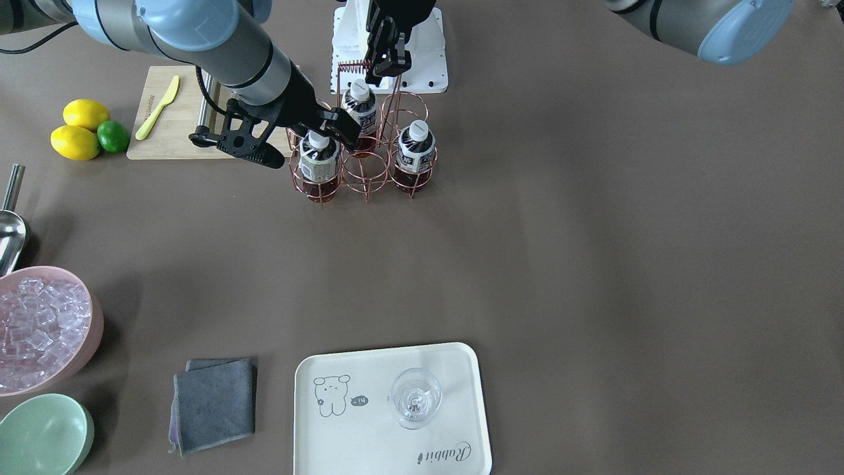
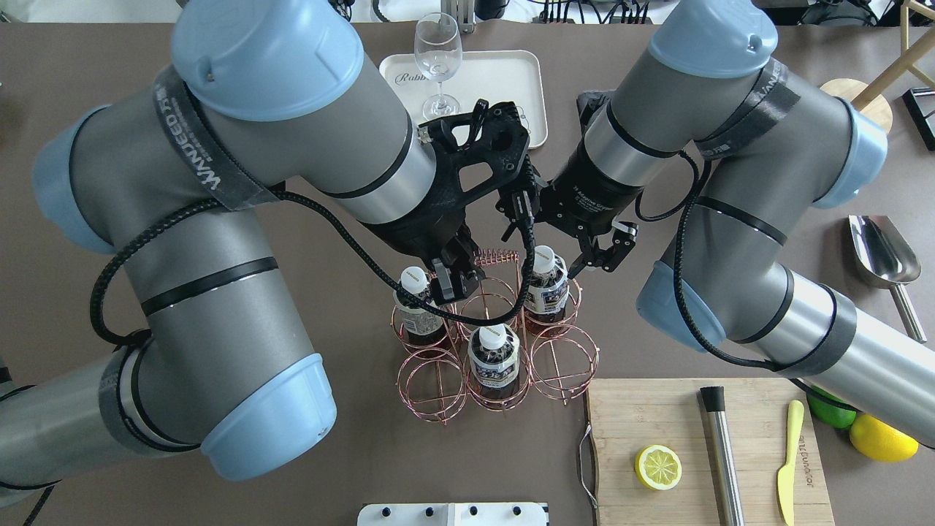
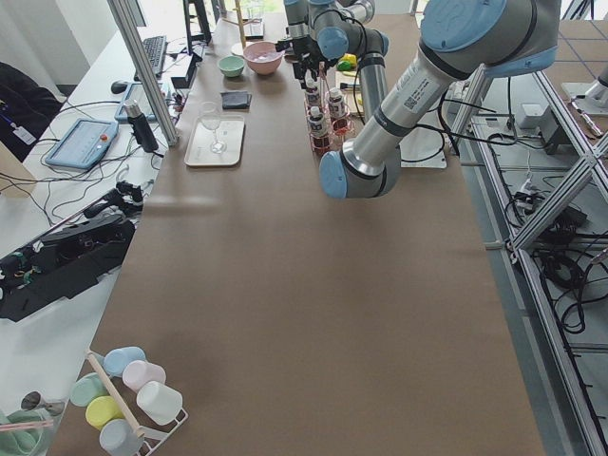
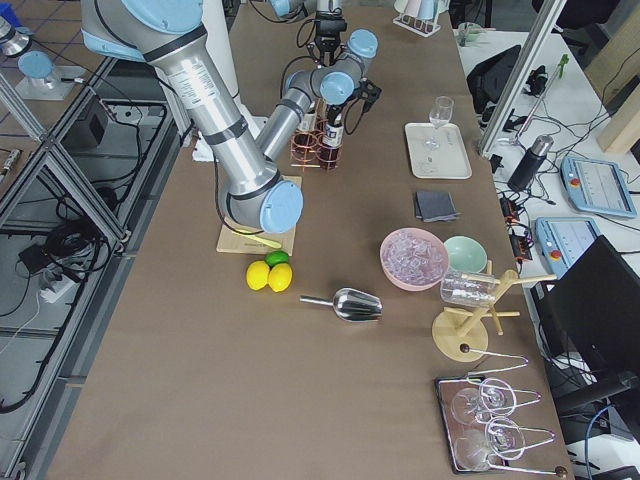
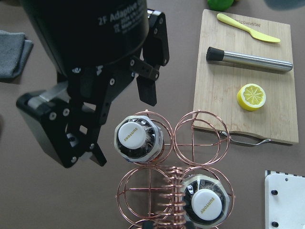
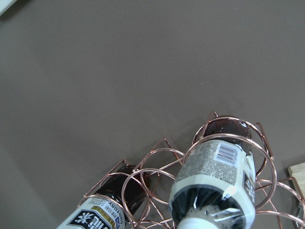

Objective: Take tea from basket to plate

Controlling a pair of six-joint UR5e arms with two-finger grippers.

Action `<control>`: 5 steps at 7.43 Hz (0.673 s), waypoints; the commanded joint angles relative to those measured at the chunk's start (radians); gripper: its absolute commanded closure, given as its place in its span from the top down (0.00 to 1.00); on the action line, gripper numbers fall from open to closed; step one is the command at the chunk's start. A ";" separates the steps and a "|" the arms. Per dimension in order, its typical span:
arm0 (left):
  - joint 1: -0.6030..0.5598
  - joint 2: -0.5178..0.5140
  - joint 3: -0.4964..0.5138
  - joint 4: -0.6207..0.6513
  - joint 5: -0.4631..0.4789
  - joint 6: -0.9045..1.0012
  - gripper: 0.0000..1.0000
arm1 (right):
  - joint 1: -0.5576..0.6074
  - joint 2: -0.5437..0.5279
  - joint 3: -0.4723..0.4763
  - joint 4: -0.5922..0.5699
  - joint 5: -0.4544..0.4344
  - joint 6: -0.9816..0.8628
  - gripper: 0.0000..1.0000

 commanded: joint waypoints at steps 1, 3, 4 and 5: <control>-0.002 0.000 0.000 0.000 0.000 0.000 0.00 | 0.016 -0.002 -0.004 -0.027 -0.006 -0.010 0.85; -0.003 0.000 0.000 0.000 0.000 0.001 0.00 | 0.007 0.001 -0.001 -0.032 -0.014 -0.010 0.74; -0.008 0.000 0.002 0.000 0.000 0.001 0.00 | -0.004 0.006 0.004 -0.032 -0.014 -0.007 0.60; -0.011 0.000 0.002 0.000 0.000 0.004 0.00 | -0.007 0.006 0.010 -0.032 -0.010 -0.007 0.56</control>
